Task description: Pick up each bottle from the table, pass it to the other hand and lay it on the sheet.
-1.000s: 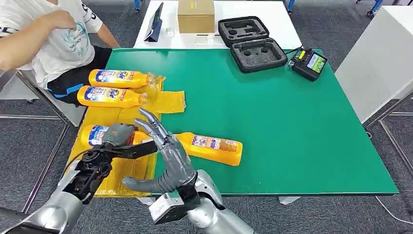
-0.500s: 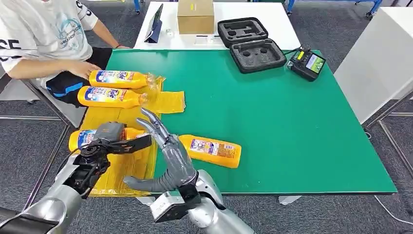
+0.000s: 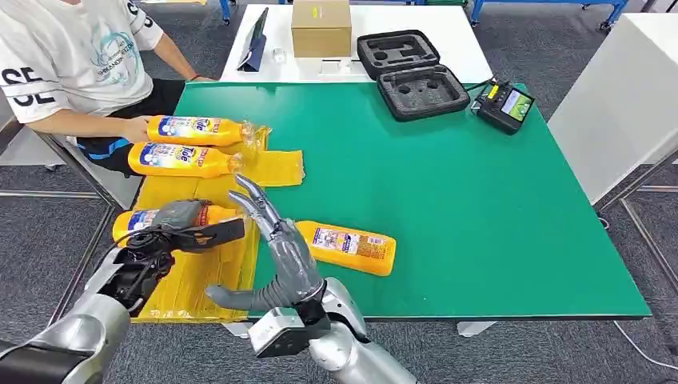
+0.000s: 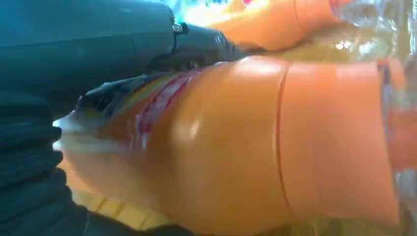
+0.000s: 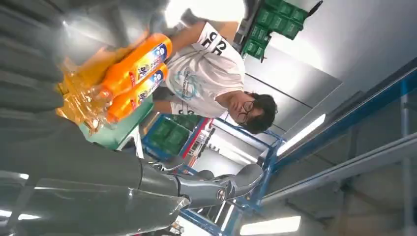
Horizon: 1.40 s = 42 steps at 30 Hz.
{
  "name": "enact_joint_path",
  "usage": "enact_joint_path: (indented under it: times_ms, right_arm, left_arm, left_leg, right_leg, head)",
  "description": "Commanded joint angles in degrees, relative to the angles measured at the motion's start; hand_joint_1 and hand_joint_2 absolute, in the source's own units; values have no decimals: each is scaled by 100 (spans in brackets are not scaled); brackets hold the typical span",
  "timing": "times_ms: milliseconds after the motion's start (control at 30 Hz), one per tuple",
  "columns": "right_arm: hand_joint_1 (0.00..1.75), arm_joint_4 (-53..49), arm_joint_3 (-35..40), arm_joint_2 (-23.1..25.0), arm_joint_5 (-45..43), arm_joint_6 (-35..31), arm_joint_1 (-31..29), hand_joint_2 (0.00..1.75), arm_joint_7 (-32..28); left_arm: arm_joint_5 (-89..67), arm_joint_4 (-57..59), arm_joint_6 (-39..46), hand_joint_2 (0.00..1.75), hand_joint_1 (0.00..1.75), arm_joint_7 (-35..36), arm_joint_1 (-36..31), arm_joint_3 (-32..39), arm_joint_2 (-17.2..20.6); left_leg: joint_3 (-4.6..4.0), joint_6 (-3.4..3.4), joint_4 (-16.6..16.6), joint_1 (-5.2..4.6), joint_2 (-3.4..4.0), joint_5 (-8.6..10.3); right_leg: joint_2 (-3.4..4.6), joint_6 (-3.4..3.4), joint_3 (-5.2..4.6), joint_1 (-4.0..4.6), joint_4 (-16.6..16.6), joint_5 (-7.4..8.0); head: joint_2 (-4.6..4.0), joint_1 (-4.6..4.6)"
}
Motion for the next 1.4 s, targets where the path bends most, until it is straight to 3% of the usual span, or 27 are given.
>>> enact_joint_path:
  times_ms: [33, 233, 433, 700, 767, 867, 900, 1000, 1033, 1133, 1167, 1300, 1333, 1400]
  right_arm:
    - [0, 521, -200, -31, -32, -30, -107, 175, 12]
    - [0, 581, -217, -29, -35, -67, -139, 175, 69]
    - [0, 349, -197, -105, 97, -127, 49, 175, 165]
    - [0, 428, -132, -93, 167, -85, -5, 175, 240]
    - [0, 450, -92, -87, 209, -43, -21, 175, 288]
    - [0, 440, -36, -92, 405, -144, -67, 175, 414]
    - [0, 430, -2, -170, 791, -249, -128, 175, 729]
    - [0, 381, -57, -202, 793, -205, -120, 175, 739]
    - [0, 440, -45, -266, 1455, -375, -178, 175, 1190]
    - [0, 552, -410, -478, 3097, -205, -262, 175, 2728]
    - [0, 596, -595, -512, 3270, 60, -292, 175, 3028]
    - [0, 706, -739, -505, 3287, 144, -324, 175, 2920]
    - [0, 917, -830, -501, 3700, 536, -418, 175, 3619]
    - [0, 1466, -1029, -560, 4144, 1006, -711, 175, 4383]
  left_arm:
    - [689, 731, -746, 0, 0, -552, -27, 430, -5]
    - [1568, 919, -1338, 0, 0, -1023, -202, 985, -77]
    - [3010, 463, -524, 0, 0, -1643, 6, 2018, -348]
    - [3673, 265, -401, 0, 0, -1810, 97, 2296, -362]
    - [4064, 128, 203, 0, 0, -2060, 141, 2302, -377]
    - [4541, -519, 1970, 0, 0, -2909, 347, 2492, -513]
    - [4593, -988, 2557, 0, 0, -3185, 536, 2453, -526]
    - [4665, -1225, 2535, 0, 0, -3068, 659, 2359, -486]
    - [4851, -1486, 2872, 175, 0, -3230, 786, 2364, -509]
    - [5253, -2567, 3480, 175, 0, -3230, 1439, 2367, -512]
    - [5335, -2844, 3551, 175, 0, -3230, 1652, 2353, -491]
    - [5359, -3001, 3497, 175, 0, -3223, 1760, 2356, -485]
    - [5383, -3171, 3703, 175, 0, -3230, 1829, 2389, -510]
    - [5577, -3553, 3719, 175, 0, -3230, 2058, 2404, -504]
  left_leg:
    - [20, 1, -11, -3, 3, -3]
    - [19, 1, -9, -9, 2, -3]
    - [18, 3, -11, -9, -9, -1]
    - [12, 1, -8, -8, -3, -5]
    - [13, 0, -7, -6, -4, -7]
    - [5, 2, -5, -5, -2, -6]
    - [-7, 1, -3, -4, 0, -4]
    - [-24, 2, 0, -1, 7, -6]
    - [-23, 2, -2, -3, 4, -4]
    - [-21, 3, -4, -2, 5, -6]
    - [-19, 4, -3, -2, 4, -9]
    - [-26, 4, -4, -6, 20, -10]
    - [-33, 3, -2, -6, 12, -8]
    - [-40, 4, 1, -4, 2, -7]
  right_leg:
    - [9, 1, 17, -4, -9, -2]
    - [8, 2, 17, -6, -7, -3]
    - [-4, 4, 20, -6, -9, -6]
    - [0, 3, 9, -7, -7, -8]
    - [0, 3, 12, -4, -8, -10]
    - [1, 3, 2, -4, -6, -9]
    - [0, 3, -9, -3, -4, -6]
    - [4, 4, -28, 0, -4, -7]
    - [0, 4, -28, -2, -3, -8]
    - [3, 5, -21, -2, -9, -7]
    - [6, 6, -18, -2, -9, -9]
    - [17, 5, -30, -4, -10, -7]
    - [9, 3, -35, -3, -7, -8]
    - [-3, 4, -37, -3, -7, -9]
  head:
    - [0, 2]
    - [0, 2]
    - [0, 2]
    - [0, 0]
    - [0, 2]
    - [0, 2]
    - [0, 2]
    - [0, 2]
    - [0, 0]
    - [0, 2]
    - [0, 2]
    - [0, 2]
    - [0, 2]
    - [0, 4]
